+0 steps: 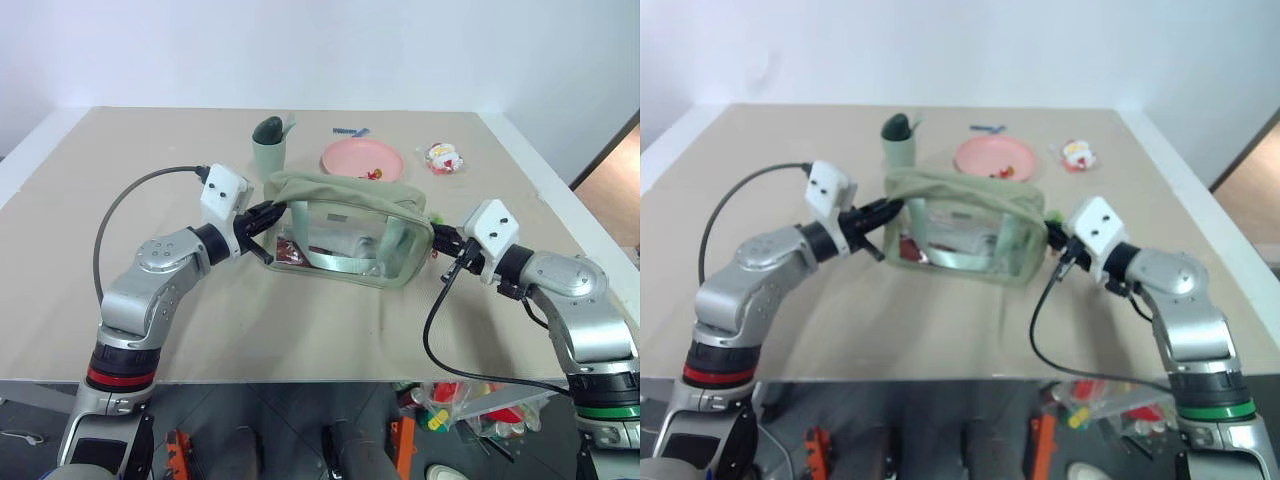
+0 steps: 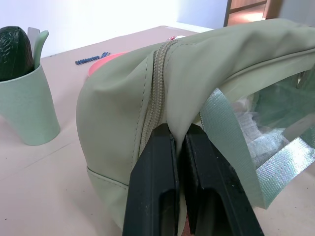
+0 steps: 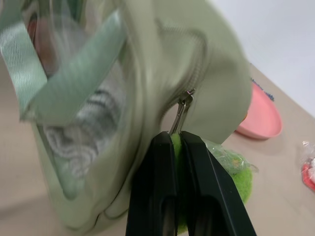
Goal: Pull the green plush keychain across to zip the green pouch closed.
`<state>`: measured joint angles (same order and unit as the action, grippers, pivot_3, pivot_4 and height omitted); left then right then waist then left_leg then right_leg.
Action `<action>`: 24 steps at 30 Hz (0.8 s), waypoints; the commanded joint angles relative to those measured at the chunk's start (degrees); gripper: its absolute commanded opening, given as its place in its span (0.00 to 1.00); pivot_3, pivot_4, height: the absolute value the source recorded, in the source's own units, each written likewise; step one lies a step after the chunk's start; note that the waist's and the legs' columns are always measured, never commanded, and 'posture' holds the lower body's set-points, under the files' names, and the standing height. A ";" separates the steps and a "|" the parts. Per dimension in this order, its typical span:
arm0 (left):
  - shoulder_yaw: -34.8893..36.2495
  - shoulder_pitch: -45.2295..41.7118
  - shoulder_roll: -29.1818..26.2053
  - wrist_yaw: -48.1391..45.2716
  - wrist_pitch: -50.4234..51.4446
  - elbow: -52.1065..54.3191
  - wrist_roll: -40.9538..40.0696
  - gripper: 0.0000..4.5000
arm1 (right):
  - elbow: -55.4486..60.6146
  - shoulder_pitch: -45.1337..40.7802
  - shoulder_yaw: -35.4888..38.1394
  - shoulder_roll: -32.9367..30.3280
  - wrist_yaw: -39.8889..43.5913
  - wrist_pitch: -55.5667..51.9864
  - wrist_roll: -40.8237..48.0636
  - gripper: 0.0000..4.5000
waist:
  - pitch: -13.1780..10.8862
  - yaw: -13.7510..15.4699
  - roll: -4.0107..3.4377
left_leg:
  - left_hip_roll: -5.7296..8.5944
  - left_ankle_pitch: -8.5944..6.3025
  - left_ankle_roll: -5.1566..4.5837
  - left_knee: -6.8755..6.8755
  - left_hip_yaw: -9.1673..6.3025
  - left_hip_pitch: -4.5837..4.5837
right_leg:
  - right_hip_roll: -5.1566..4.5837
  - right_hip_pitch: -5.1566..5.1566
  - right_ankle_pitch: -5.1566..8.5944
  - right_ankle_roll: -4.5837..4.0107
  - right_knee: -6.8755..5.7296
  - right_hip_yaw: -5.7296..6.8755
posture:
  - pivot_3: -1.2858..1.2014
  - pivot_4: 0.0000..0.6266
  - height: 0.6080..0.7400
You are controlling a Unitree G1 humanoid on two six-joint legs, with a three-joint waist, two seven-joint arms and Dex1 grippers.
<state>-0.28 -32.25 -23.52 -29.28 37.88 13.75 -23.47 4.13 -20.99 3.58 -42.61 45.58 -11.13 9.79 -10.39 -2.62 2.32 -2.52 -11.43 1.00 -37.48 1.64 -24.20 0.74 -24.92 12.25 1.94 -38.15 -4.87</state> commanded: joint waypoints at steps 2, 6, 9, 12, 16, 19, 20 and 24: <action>0.37 -1.37 -0.49 0.40 0.02 3.06 0.30 0.00 | -2.06 0.14 -0.22 -0.09 -1.37 2.46 -2.51 0.00 | 0.00 -0.01 0.00 | 0.00 0.00 0.00 0.00 0.01 0.00 | 0.00 -0.01 -0.02 0.03 0.00 -0.02 | 0.52 0.24 1.00; 0.96 -0.80 -1.06 0.05 0.13 2.83 0.35 0.00 | -3.42 -0.27 0.59 0.02 -2.62 3.10 -2.95 0.00 | 0.00 -0.01 0.00 | 0.00 0.00 0.00 0.00 0.00 0.00 | 0.00 0.00 -0.06 0.11 0.00 0.00 | 0.52 0.24 1.00; 0.35 -0.62 -1.02 -0.34 -0.05 2.62 0.69 0.00 | -3.91 -0.23 0.50 0.53 -2.77 3.57 -2.51 0.00 | 0.00 -0.01 0.00 | 0.00 0.01 0.01 0.00 0.00 0.00 | 0.00 0.01 -0.07 0.11 0.00 -0.01 | 0.52 0.24 1.00; 0.55 -0.97 -0.46 -0.68 0.29 2.51 -0.04 0.00 | -4.03 -0.31 1.06 1.52 -3.29 3.78 -1.55 0.00 | 0.00 -0.01 0.00 | 0.00 0.02 0.02 0.00 0.00 0.00 | 0.00 0.01 -0.06 0.10 0.00 -0.01 | 0.52 0.24 1.00; 1.43 -1.39 -1.68 -2.08 0.01 2.19 -0.35 0.29 | -2.48 -2.13 4.42 2.26 -1.67 -0.77 4.97 0.22 | 0.00 0.00 -0.01 | 0.00 0.03 0.02 0.00 0.00 0.00 | 0.00 0.00 -0.08 0.11 0.00 -0.01 | 0.52 0.24 1.00; 3.77 -2.43 -4.77 -4.99 0.43 1.82 -1.83 0.54 | 0.39 -4.22 8.75 1.21 1.40 -5.97 13.38 0.47 | -0.01 -0.10 -0.02 | 0.00 0.03 0.02 0.02 0.01 -0.03 | 0.00 -0.04 -0.09 0.11 0.00 -0.03 | 0.52 0.24 1.00; 4.96 -3.01 -6.05 -6.14 1.00 1.78 -2.93 0.60 | 1.66 -4.82 10.34 0.47 2.36 -8.08 16.18 0.53 | -0.04 -0.10 -0.02 | 0.00 0.03 0.02 0.04 0.01 -0.02 | 0.00 -0.04 -0.09 0.11 0.00 -0.02 | 0.52 0.24 1.00; 6.69 -3.23 -9.75 -9.58 1.83 1.58 -5.49 0.91 | 5.13 -5.15 13.09 -1.58 3.71 -13.20 21.51 0.84 | -0.03 -0.08 -0.03 | -0.04 0.02 0.01 0.14 -0.06 -0.08 | 0.05 -0.10 -0.04 0.06 0.00 0.06 | 0.52 0.24 1.00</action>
<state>5.06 -34.80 -32.54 -37.41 39.72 14.19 -27.66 6.37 -25.54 14.54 -43.31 48.74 -22.68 28.57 -10.42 -2.70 2.29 -2.57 -11.42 0.99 -37.33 1.58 -24.24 0.79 -24.99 12.24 1.99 -38.14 -4.81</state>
